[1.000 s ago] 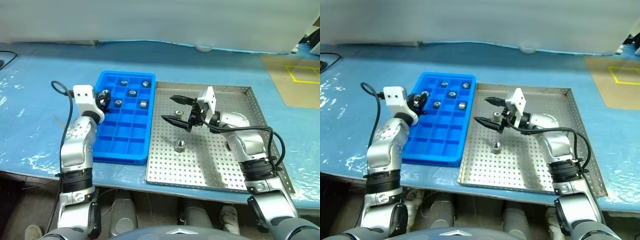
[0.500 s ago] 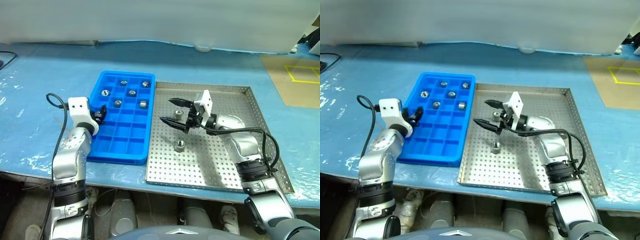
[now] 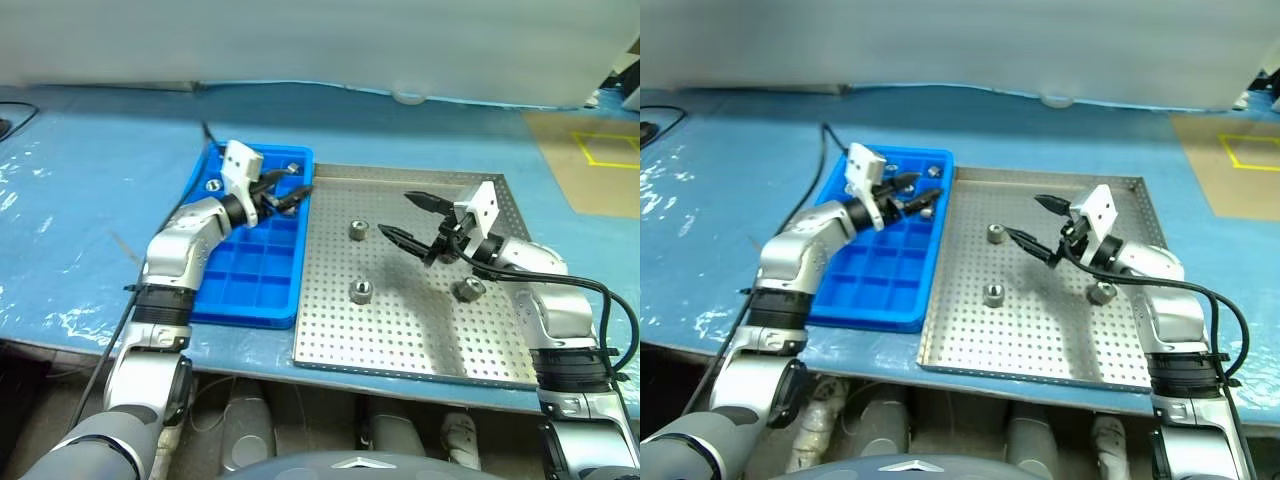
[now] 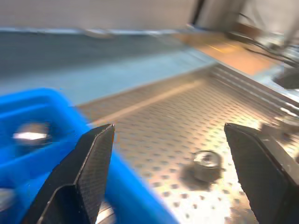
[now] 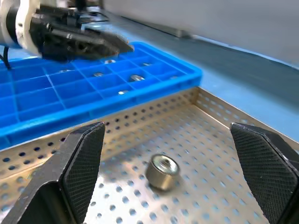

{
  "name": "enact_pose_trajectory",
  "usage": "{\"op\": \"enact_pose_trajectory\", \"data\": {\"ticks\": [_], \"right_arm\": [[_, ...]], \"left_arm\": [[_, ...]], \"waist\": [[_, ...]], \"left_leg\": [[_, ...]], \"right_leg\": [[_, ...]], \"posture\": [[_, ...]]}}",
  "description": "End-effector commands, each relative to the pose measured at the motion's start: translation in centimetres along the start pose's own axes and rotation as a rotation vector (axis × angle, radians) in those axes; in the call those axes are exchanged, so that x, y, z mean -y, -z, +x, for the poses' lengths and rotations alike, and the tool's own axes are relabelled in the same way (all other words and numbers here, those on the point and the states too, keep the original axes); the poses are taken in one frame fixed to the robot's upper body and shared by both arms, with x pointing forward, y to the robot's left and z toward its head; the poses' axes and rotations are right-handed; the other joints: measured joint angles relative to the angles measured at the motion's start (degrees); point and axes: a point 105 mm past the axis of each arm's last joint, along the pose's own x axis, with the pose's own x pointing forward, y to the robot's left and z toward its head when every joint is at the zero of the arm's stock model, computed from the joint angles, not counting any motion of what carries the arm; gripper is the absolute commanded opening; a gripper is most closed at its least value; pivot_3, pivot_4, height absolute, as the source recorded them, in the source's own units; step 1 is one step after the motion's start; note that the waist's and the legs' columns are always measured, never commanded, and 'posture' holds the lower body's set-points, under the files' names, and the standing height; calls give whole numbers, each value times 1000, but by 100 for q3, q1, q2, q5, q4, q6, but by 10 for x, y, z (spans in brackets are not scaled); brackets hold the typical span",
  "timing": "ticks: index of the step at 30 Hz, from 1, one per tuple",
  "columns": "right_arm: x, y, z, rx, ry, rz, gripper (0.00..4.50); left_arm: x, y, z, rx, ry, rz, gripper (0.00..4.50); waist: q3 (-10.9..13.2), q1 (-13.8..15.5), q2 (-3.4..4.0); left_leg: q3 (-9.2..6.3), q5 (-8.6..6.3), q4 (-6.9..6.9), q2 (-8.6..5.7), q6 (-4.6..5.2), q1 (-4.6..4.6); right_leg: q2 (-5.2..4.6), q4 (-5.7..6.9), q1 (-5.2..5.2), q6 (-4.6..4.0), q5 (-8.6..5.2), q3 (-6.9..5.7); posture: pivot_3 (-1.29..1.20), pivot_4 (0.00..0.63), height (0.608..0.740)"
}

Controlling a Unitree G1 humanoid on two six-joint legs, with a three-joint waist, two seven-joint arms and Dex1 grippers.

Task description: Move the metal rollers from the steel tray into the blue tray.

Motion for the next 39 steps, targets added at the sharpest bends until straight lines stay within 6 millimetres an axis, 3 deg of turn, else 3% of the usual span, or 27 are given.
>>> {"op": "enact_pose_trajectory", "data": {"ticks": [1, 6, 9, 21, 24, 29, 33, 39], "right_arm": [[2, -18, -19, 36, 85, -44, 4500], [-5, -15, -34, 25, 164, -28, 4500], [-9, -12, -39, 14, 196, -23, 4500], [-11, -8, -42, 0, 233, -18, 4500], [-10, -10, -39, 6, 225, -20, 4500], [-14, -7, -34, -28, 182, -22, 4500], [-17, 10, -33, -126, 156, 5, 4500], [-19, 17, -30, -172, 110, 19, 4500]], "left_arm": [[12, -5, 31, -37, 123, 57, 3959], [29, -3, 69, -132, 228, 123, 3959], [31, 7, 78, -225, 250, 173, 3959], [10, 52, 62, -444, 192, 262, 3959], [16, 59, 64, -442, 214, 256, 3359], [32, 67, 67, -441, 279, 241, 1707], [30, 64, 69, -421, 256, 241, 1689], [14, 38, 70, -293, 134, 190, 1689]], "waist": [[0, -79, 0], [0, -242, 0], [-1, -353, 2], [-2, -507, 2], [-2, -505, 2], [-2, -505, 3], [-2, -505, 3], [-2, -482, 3]], "left_leg": [[0, 0, -2, 0, 0, 1], [3, -2, 7, -8, 3, 9], [3, -3, 8, -10, 5, 12], [3, -10, 6, -14, 15, 4], [3, -13, 5, -19, 20, 4], [3, -19, 4, -28, 29, 2], [3, -23, 4, -33, 36, 2], [4, -26, 4, -42, 43, -2]], "right_leg": [[0, 3, 0, 0, 0, 0], [-4, 6, 5, 3, 1, 11], [-4, 2, 6, 6, 1, 15], [-7, -19, 9, 7, 2, 13], [-12, -25, 15, 7, 2, 11], [-21, -39, 20, 6, 3, 8], [-25, -53, 30, 6, 4, 7], [-35, -58, 29, 6, 4, 6]], "posture": [[-251, 150, 740], [-357, 150, 740], [-387, 150, 740], [-409, 150, 740], [-389, 150, 740], [-384, 150, 740], [-370, 150, 740], [-325, 150, 740]]}}
